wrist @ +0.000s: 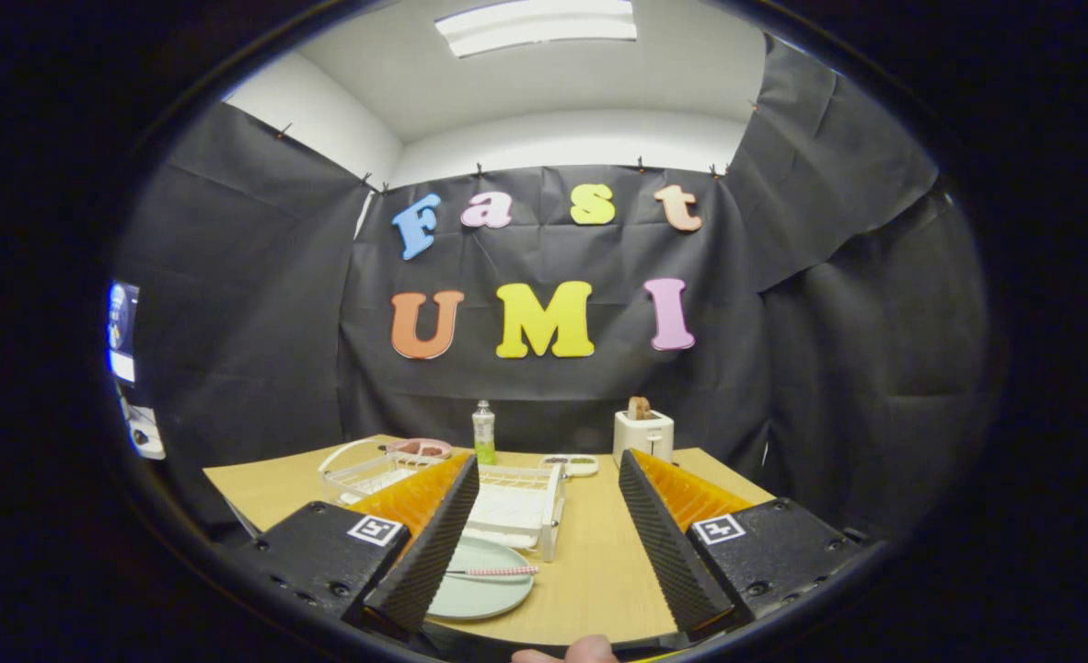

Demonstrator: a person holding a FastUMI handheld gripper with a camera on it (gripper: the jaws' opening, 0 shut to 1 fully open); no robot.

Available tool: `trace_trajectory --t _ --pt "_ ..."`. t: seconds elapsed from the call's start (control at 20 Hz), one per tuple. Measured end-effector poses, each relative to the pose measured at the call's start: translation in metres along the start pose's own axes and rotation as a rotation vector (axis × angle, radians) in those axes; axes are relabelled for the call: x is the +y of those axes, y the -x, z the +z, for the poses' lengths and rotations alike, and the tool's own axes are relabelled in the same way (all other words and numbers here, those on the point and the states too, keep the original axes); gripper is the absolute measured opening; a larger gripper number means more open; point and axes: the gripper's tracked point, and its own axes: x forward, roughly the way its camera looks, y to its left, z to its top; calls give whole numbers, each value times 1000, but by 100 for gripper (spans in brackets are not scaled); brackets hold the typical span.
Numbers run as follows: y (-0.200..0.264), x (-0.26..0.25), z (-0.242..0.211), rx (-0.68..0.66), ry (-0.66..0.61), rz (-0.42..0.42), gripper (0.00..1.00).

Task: Take the plate from the dish rack, then take the spoon from the basket and place it into the plate.

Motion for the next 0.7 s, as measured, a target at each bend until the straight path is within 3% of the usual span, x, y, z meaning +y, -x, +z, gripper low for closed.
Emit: trace_trajectory --t 0.1,0.7 --pt "5 -4 0 16 45 -4 99" --pt "30 0 19 -25 11 12 99"
